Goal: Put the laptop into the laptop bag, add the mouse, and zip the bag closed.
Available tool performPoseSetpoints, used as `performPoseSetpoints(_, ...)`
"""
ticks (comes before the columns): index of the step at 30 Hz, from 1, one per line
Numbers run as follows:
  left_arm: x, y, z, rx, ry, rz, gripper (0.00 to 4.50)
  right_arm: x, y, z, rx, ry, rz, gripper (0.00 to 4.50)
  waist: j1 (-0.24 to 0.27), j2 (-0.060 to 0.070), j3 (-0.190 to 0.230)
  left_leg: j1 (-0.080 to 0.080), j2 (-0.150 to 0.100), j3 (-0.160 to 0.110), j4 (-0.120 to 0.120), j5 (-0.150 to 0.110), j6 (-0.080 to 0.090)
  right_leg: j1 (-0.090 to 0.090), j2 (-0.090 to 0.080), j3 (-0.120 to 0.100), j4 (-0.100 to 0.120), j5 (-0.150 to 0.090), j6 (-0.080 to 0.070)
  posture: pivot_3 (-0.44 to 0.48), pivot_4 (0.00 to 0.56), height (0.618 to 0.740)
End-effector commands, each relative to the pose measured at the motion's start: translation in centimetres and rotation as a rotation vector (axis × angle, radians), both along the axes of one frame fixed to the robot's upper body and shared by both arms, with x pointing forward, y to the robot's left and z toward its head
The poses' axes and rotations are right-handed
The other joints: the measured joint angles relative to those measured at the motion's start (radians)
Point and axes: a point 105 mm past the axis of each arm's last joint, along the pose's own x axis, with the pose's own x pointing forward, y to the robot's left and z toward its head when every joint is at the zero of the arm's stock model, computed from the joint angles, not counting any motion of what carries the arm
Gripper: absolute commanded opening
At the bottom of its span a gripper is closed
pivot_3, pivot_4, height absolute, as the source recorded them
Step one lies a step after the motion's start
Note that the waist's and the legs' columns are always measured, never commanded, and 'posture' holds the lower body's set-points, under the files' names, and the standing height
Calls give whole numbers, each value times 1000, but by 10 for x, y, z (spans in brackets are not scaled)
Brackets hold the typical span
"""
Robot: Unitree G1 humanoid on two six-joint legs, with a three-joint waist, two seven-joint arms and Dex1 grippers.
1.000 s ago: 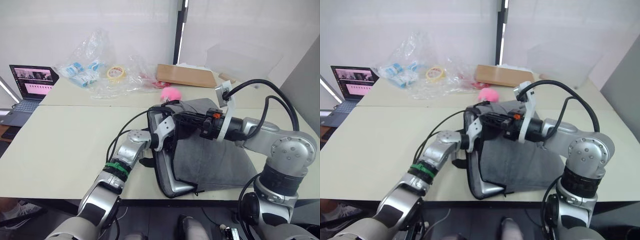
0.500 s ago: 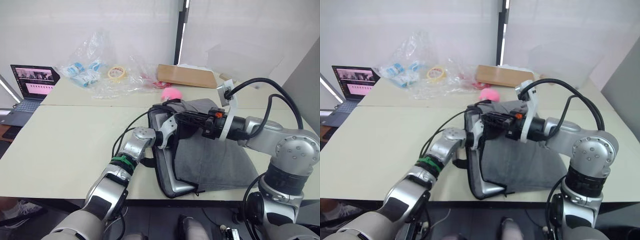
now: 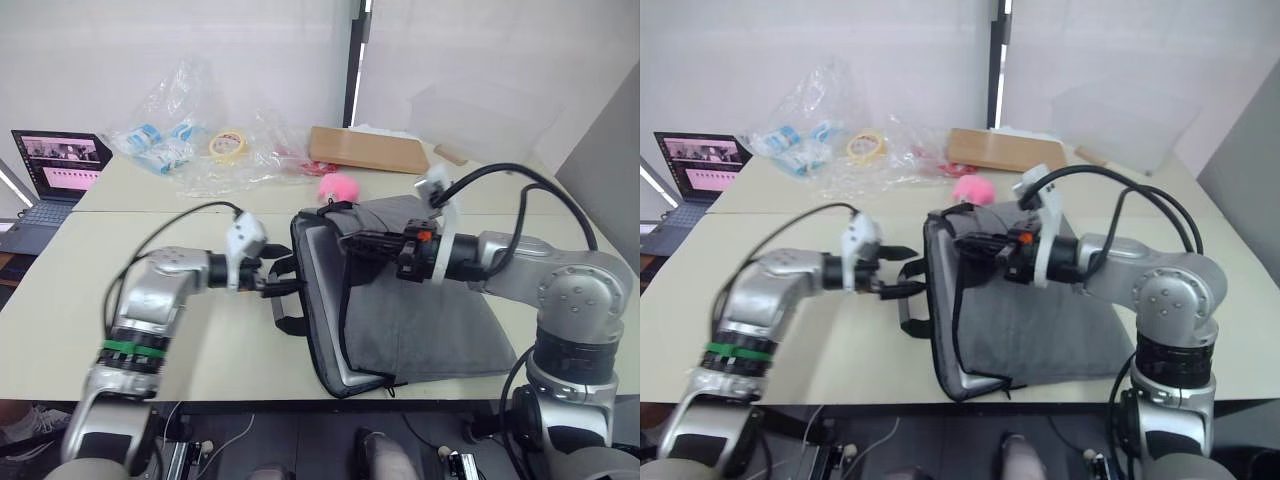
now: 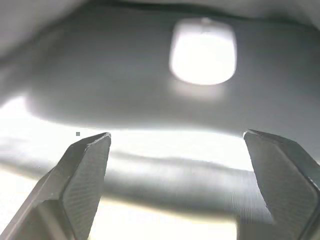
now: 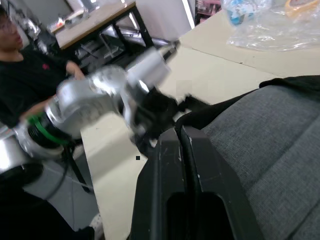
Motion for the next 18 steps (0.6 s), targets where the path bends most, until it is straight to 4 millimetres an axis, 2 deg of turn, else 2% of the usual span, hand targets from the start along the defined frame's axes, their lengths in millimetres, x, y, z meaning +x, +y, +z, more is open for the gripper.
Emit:
performPoseSetpoints(1,-6,29,5,-42,34,78,4446,-14,14,-2,-10,-55,135,0,-5,0,0,0,0,0,0,0,0,0,0,0,0,0,0,0,150,740)
performPoseSetpoints(4,-7,49,7,-63,48,152,4446,-20,15,-11,-50,-47,189,0,-8,0,0,1,-1,2,-2,0,-1,-1,0,-1,-1,0,0,0,150,740)
performPoseSetpoints(6,-7,54,9,-67,48,172,4446,-23,16,-15,-70,-38,223,0,-7,0,0,1,-1,5,-1,1,-2,-1,0,-5,-1,-1,-1,0,150,740)
performPoseSetpoints(9,1,66,12,-73,27,226,4446,-40,14,-27,-106,10,328,0,-8,0,0,2,-1,6,-2,1,-3,1,0,-6,-1,-1,-1,0,150,740)
performPoseSetpoints(12,14,59,14,-119,24,232,4446,-45,11,-30,-122,18,357,0,-7,0,0,3,-1,5,-2,1,-4,3,0,-7,-1,-1,-2,0,150,740)
performPoseSetpoints(17,30,48,15,-158,32,212,4446,-41,8,-29,-100,7,312,0,-5,0,0,5,-1,4,-1,1,-4,8,-2,-8,-2,-1,-2,0,150,740)
performPoseSetpoints(18,34,45,16,-162,30,207,4488,-39,7,-28,-86,4,282,291,-4,0,0,5,-1,4,-1,1,-4,8,-2,-8,-2,-1,-2,0,150,740)
